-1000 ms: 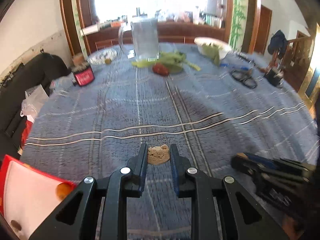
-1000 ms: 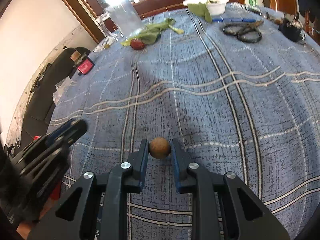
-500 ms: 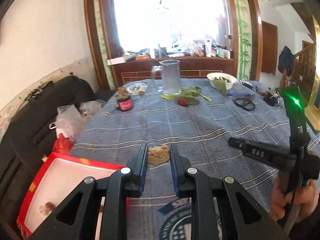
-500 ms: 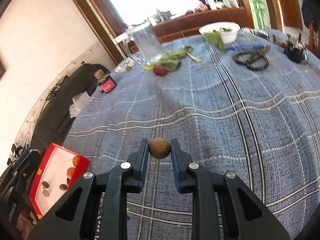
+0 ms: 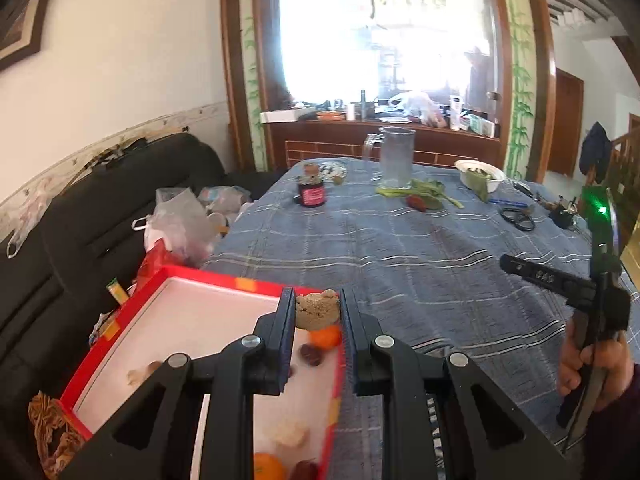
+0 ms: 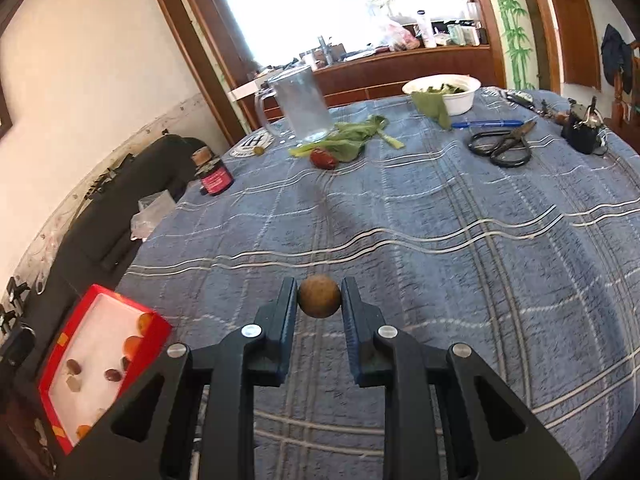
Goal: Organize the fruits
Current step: 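Carry the brown round fruit and the tan cube over the red tray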
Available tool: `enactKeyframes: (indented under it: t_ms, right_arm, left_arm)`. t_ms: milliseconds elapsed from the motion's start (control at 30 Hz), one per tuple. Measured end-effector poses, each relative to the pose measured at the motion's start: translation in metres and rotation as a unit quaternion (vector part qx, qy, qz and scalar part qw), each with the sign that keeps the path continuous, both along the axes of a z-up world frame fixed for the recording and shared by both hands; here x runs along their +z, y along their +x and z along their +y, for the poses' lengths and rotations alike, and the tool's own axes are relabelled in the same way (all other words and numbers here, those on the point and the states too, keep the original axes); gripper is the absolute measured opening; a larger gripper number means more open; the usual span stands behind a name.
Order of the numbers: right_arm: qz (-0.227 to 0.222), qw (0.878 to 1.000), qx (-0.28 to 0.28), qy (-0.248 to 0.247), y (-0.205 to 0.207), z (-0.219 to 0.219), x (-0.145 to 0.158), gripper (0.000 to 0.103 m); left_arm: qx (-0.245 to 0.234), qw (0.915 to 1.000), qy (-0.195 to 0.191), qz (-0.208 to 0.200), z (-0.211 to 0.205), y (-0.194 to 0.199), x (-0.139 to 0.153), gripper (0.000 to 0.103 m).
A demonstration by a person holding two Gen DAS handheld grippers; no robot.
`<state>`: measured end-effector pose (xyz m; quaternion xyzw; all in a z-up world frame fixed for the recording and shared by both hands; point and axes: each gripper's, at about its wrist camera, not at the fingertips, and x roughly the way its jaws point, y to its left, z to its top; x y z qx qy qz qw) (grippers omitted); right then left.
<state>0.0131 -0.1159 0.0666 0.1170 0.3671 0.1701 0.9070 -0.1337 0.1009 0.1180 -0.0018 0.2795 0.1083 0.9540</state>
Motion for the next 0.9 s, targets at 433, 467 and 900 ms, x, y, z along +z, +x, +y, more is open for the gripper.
enactKeyframes:
  t_ms: [433, 467, 900]
  right_arm:
    - [-0.018, 0.991, 0.132, 0.023, -0.066, 0.109, 0.023, 0.024]
    - [-0.017, 0.990, 0.141, 0.022, -0.070, 0.117, 0.023, 0.024]
    - [-0.010, 0.970, 0.241, -0.012, -0.124, 0.193, 0.004, 0.024]
  left_arm:
    - [0.067, 0.9975, -0.017, 0.014, 0.067, -0.028, -0.020, 0.020]
    - [0.070, 0.9973, -0.018, 0.016, 0.070, -0.029, -0.022, 0.021]
    - [0.111, 0.9921, -0.035, 0.045, 0.117, -0.048, -0.050, 0.021]
